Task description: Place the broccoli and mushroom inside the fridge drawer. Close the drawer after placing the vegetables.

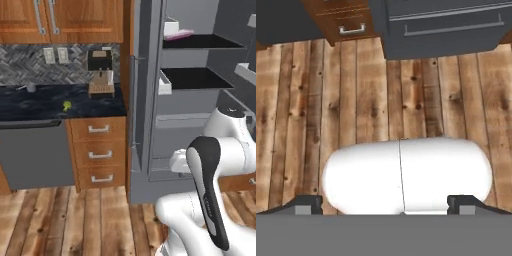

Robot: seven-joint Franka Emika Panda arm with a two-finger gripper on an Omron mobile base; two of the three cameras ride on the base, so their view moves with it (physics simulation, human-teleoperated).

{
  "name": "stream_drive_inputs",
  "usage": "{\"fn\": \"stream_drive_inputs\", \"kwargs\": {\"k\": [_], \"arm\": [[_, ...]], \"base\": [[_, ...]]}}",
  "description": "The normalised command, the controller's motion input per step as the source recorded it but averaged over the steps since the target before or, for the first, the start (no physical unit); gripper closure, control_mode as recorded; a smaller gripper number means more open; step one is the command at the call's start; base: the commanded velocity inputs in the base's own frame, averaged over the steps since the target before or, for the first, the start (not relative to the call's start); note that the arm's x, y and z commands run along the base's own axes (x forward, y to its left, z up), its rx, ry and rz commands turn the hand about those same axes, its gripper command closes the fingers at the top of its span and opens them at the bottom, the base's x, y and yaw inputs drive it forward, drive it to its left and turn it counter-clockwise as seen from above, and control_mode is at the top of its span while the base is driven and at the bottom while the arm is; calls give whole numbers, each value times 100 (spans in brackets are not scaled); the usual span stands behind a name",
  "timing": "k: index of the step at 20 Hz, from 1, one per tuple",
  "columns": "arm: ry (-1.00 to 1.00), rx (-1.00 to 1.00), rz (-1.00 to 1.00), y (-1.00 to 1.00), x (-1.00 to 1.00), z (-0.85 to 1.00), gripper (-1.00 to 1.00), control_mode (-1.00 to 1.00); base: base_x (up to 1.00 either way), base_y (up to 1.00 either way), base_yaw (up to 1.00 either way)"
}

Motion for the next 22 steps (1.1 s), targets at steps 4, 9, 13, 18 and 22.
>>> {"fn": "stream_drive_inputs", "kwargs": {"k": [4,9,13,18,22], "arm": [[0,0,0,0,0,0,-100,100],[0,0,0,0,0,0,-100,100],[0,0,0,0,0,0,-100,100],[0,0,0,0,0,0,-100,100],[0,0,0,0,0,0,-100,100]], "base": [[36,100,-1],[93,100,-8],[100,100,-15],[95,69,-17],[100,0,-13]]}}
